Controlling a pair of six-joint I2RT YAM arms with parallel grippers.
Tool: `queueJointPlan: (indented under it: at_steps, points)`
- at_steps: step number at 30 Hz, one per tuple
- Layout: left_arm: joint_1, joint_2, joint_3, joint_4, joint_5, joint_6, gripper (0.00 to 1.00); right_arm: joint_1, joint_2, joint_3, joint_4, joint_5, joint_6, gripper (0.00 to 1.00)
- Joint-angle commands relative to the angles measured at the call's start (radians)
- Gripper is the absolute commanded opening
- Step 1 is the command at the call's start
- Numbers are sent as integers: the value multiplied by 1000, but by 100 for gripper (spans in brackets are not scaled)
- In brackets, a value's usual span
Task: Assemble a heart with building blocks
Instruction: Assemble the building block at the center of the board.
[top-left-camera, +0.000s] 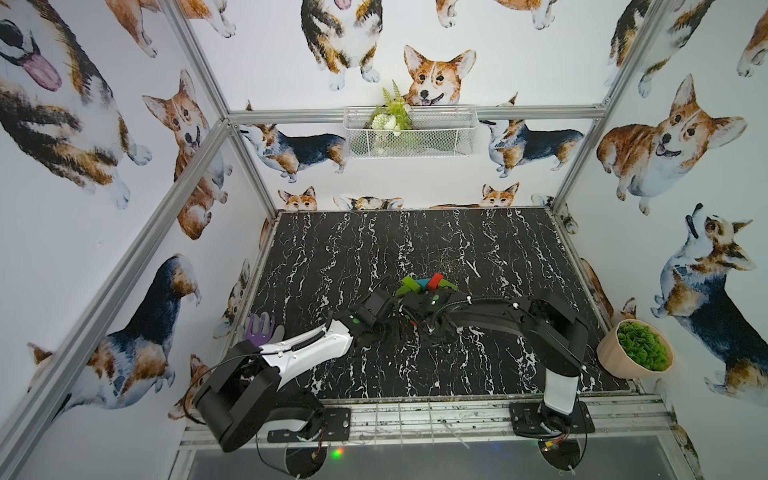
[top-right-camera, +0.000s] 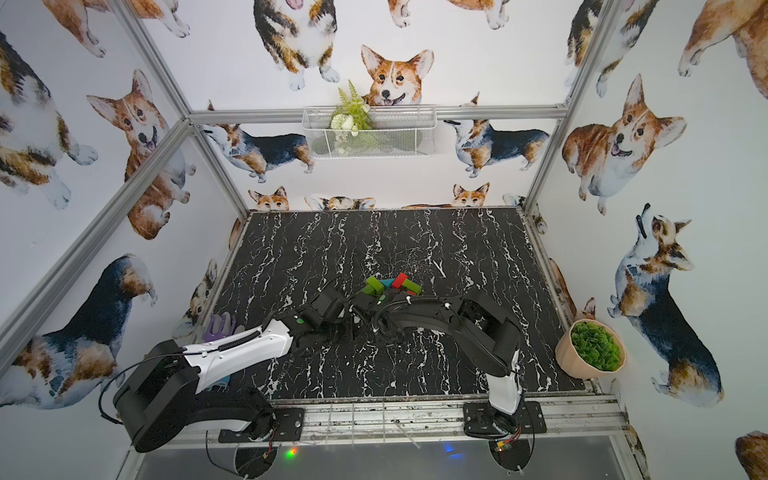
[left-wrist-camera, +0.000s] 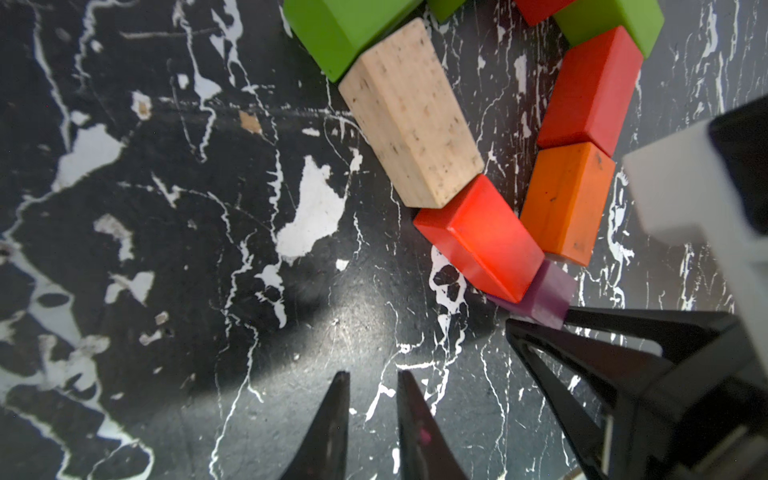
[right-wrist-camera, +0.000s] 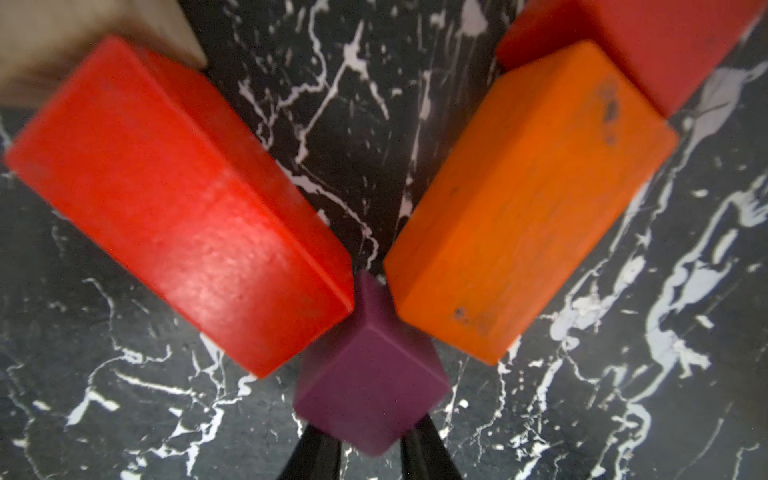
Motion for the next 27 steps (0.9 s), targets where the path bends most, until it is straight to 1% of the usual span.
queueJointPlan:
  at_steps: [1, 15, 20, 27]
  points:
    - [1, -4, -3, -5, 0, 12, 25, 1, 2, 11, 1, 13, 11, 27]
    - [1, 3, -7, 7, 15, 9, 25, -16, 27, 38, -10, 25, 15, 26]
    - [0, 9, -8, 7, 18, 12, 25, -18, 35, 55, -10, 14, -5, 28]
    - [1, 19, -10, 27, 26, 3, 25, -10, -10, 42, -8, -5, -10, 45]
